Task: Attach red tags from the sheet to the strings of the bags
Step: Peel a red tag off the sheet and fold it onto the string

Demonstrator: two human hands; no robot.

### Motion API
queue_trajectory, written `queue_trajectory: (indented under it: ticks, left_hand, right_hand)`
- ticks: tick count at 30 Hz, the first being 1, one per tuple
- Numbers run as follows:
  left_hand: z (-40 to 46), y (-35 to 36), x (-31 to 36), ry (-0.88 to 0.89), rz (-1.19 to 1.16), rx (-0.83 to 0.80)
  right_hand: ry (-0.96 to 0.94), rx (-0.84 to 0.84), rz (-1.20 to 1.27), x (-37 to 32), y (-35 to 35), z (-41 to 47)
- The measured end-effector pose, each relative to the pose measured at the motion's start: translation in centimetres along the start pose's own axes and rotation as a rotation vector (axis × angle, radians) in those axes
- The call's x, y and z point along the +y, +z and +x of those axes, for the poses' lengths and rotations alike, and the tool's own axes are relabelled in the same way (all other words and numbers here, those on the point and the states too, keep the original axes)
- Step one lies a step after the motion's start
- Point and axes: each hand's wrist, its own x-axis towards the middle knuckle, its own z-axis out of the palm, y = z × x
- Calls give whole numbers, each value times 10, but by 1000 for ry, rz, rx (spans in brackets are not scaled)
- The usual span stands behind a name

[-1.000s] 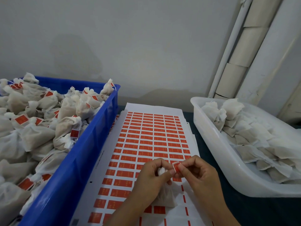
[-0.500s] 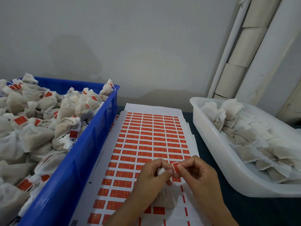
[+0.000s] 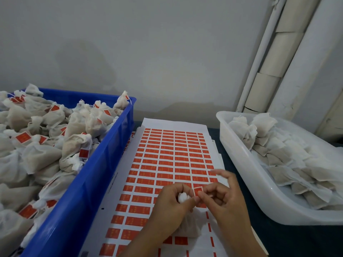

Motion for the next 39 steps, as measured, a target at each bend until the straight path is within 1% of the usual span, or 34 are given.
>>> queue_trajectory:
  ticks: [5, 10, 14, 17, 21, 24, 30, 39]
  left_hand:
    - [-1, 1, 0, 18, 22, 13]
    - [-1, 0, 0, 10, 27, -10]
    - [-2, 1, 0, 6, 65, -24]
    - [-2, 2, 0, 15, 71, -23]
    - [-1, 1, -1, 36, 34, -11]
    - [1, -2, -2, 34, 2, 10]
    - [3, -2, -4, 28, -25, 46]
    - [5, -3, -8, 67, -16, 9]
  right_hand:
    - [54, -74, -45, 1, -1, 1]
    - [87, -62, -65, 4, 0, 2]
    - [42, -57, -102, 7, 0, 1]
    - [17, -83, -39, 6, 0, 1]
    - [100, -182, 103, 3, 2, 1]
    - [139, -230, 114, 3, 3, 2]
    - [143, -296, 111, 5, 1, 2]
    - [107, -230, 7, 11, 2, 0]
